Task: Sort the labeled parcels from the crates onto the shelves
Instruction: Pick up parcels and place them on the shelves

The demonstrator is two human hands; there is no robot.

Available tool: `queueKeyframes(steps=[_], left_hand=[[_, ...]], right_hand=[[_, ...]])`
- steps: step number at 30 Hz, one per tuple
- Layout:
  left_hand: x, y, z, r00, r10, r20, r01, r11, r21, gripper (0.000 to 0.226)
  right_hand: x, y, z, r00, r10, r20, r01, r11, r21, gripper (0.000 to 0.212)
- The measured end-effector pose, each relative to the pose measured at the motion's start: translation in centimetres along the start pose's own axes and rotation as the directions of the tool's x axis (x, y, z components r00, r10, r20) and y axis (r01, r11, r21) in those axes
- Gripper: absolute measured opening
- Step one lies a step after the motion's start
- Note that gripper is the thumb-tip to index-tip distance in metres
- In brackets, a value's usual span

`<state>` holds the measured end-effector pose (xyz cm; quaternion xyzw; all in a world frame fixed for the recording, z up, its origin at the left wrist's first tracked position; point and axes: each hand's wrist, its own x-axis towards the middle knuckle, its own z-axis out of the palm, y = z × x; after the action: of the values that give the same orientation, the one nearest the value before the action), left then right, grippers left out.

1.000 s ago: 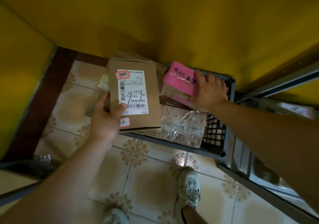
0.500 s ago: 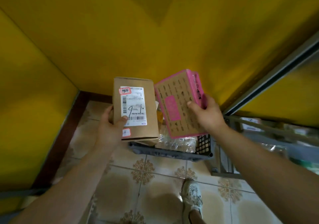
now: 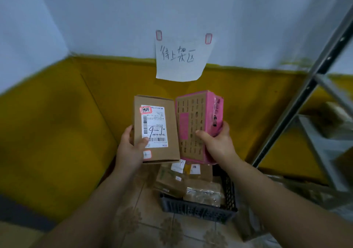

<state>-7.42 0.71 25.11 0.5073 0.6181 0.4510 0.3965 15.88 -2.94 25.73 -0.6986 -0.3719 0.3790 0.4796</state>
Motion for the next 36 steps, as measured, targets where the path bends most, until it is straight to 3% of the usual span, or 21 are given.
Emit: queueKeyframes(steps=[7, 10, 13, 19, 23, 28, 34, 36], left_hand=[[-3.4, 6.0, 2.0, 0.994, 0.074, -0.076, -0.081, 0.992, -0.099, 0.058], [-4.3, 8.0, 2.3, 0.99, 0.094, -0.105, -0.105, 0.989, -0.102, 0.059], [-4.9, 9.6, 2.5, 0.988, 0.105, -0.111, -0.117, 0.988, -0.103, 0.061], [-5.9, 11.3, 2.0, 0.985, 0.147, -0.09, -0.154, 0.985, -0.082, 0.062], [-5.6, 11.7, -0.1, 0.982, 0.14, -0.123, -0.155, 0.98, -0.126, 0.062], [-4.9, 11.2, -3.3, 0.984, 0.14, -0.111, -0.151, 0.984, -0.091, 0.062], [-4.6, 9.8, -5.9, 0.993, 0.087, -0.083, -0.097, 0.988, -0.121, 0.061], [-4.6, 9.5, -6.5, 0.993, 0.094, -0.074, -0.102, 0.988, -0.114, 0.061]], right_hand=[[-1.4, -5.0, -2.6, 0.97, -0.241, 0.013, 0.241, 0.966, -0.089, 0.104], [-0.9, -5.9, -4.5, 0.952, -0.306, 0.027, 0.307, 0.95, -0.058, 0.067], [-0.1, -6.6, -5.9, 0.957, -0.276, 0.092, 0.273, 0.961, 0.041, 0.038], [-0.4, -7.4, -6.5, 0.961, -0.272, 0.047, 0.271, 0.962, 0.028, 0.03], [-2.2, -9.4, -6.6, 0.939, -0.31, 0.15, 0.29, 0.947, 0.138, 0.007], [-4.5, -11.4, -5.5, 0.922, -0.294, 0.253, 0.25, 0.949, 0.191, 0.025], [-5.7, -11.2, -2.7, 0.924, -0.332, 0.188, 0.346, 0.937, -0.044, 0.031], [-6.1, -10.9, -2.1, 0.947, -0.283, 0.153, 0.307, 0.936, -0.17, 0.05]])
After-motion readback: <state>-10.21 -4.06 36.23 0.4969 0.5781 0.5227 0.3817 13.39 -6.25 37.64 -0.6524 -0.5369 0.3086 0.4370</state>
